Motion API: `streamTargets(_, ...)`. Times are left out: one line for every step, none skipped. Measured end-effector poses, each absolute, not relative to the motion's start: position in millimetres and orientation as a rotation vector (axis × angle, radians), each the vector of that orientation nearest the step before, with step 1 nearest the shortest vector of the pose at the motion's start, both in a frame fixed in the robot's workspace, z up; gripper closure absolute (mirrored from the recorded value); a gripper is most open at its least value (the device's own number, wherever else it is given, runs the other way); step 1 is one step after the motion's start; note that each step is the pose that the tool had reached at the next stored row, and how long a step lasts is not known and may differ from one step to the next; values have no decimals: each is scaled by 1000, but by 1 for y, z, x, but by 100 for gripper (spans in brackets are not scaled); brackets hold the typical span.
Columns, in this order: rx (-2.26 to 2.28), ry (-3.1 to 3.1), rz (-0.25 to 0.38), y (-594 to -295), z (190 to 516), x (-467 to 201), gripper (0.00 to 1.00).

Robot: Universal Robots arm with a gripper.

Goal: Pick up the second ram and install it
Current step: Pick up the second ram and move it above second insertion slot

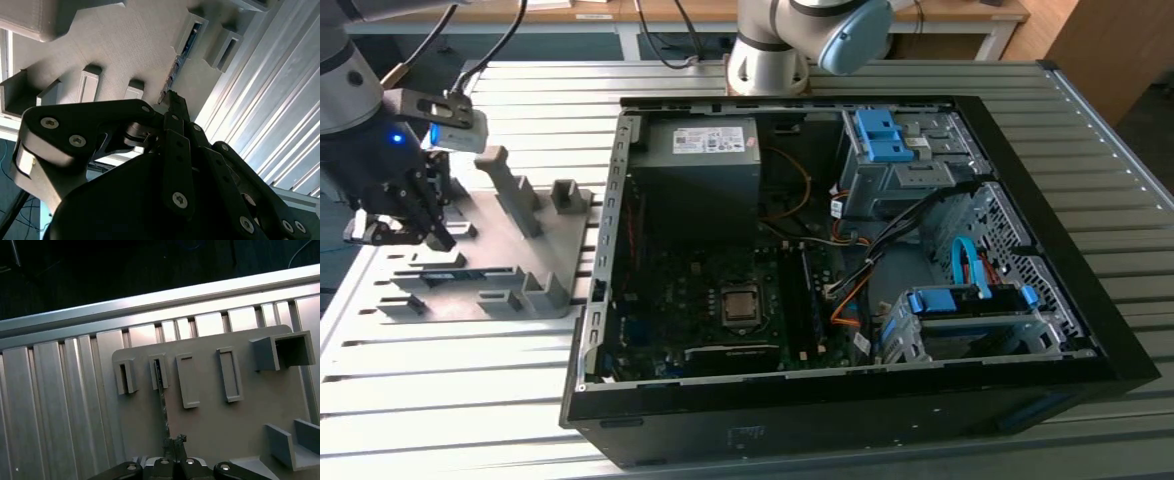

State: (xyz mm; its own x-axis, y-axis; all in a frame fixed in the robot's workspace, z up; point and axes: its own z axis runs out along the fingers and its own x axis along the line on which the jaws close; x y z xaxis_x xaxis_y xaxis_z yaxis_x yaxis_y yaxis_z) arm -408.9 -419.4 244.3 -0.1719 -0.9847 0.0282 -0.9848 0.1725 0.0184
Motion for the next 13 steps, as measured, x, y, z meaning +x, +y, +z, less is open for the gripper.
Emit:
streamTargets(2008, -2372, 6, -419, 244, -409, 90)
streamTargets(2017, -2365, 7, -419, 244, -409, 90)
streamTargets(2026, -2357, 7, -419, 244, -409, 90)
streamTargets(2035, -2350, 7, -419, 244, -409, 90)
streamTargets(2044, -2342, 7, -419, 244, -409, 90)
streamTargets(2053, -2334, 7, -419, 244, -409, 90)
streamTargets(2062, -2326, 8, -419, 244, -409, 90)
streamTargets(2070, -2319, 8, -419, 244, -409, 90)
streamTargets(2078, -2311, 8, -419, 244, -409, 90)
streamTargets(2087, -2304, 8, -419, 244, -409, 90)
streamTargets(2096, -2296, 8, -419, 244, -409, 90)
streamTargets(2104, -2288, 9, -419, 244, -409, 90)
streamTargets(2112, -2280, 9, -419, 244, -409, 90)
